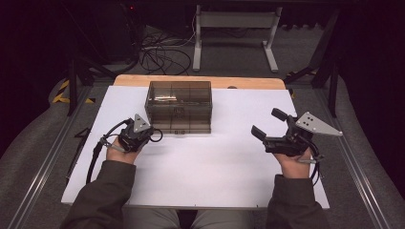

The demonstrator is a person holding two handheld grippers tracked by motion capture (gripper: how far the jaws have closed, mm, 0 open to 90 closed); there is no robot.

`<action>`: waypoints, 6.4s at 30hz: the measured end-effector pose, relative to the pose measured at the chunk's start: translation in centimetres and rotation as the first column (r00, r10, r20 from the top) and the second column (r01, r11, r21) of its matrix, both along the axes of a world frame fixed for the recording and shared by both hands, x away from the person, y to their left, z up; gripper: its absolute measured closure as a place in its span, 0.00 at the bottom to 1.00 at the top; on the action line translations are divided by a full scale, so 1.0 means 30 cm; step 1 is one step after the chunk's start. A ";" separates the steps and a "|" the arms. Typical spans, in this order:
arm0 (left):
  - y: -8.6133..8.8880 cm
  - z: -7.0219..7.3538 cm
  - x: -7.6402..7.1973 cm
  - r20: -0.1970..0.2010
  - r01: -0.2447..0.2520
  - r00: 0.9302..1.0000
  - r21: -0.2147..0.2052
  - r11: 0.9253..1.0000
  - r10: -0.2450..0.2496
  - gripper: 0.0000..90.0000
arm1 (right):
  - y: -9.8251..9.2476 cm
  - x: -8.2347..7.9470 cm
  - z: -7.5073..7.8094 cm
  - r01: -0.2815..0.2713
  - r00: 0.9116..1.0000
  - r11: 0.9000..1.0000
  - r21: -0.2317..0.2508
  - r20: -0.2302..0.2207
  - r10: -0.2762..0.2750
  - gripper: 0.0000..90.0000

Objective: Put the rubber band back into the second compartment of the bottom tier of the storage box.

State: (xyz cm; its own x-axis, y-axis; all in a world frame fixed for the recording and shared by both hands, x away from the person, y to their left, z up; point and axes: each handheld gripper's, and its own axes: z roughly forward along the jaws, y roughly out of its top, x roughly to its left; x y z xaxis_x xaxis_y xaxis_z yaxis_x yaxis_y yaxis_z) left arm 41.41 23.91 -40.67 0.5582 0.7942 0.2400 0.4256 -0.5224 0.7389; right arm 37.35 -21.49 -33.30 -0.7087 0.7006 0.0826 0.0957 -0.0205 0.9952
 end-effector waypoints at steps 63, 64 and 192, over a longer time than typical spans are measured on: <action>-0.194 -0.038 0.153 0.054 -0.004 0.999 -0.025 1.000 0.005 0.96 | -0.028 -0.006 0.010 -0.001 1.000 0.999 0.034 0.013 0.000 0.00; -0.194 -0.038 0.153 0.054 -0.004 0.999 -0.025 1.000 0.005 0.96 | -0.028 -0.006 0.010 -0.002 1.000 0.999 0.034 0.013 0.001 0.00; -0.126 0.040 0.028 0.141 0.049 0.990 -0.264 0.963 -0.012 0.34 | -0.009 0.006 -0.006 -0.006 1.000 1.000 0.012 -0.006 0.006 0.00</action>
State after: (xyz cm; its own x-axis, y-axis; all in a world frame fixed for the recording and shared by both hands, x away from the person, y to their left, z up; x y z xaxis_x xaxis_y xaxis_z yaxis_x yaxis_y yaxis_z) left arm 42.24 20.12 -39.47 0.5600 0.8227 0.0975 0.2977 -0.3097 0.9030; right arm 37.52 -21.76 -33.48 -0.7126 0.6951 0.0953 0.1019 -0.0318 0.9943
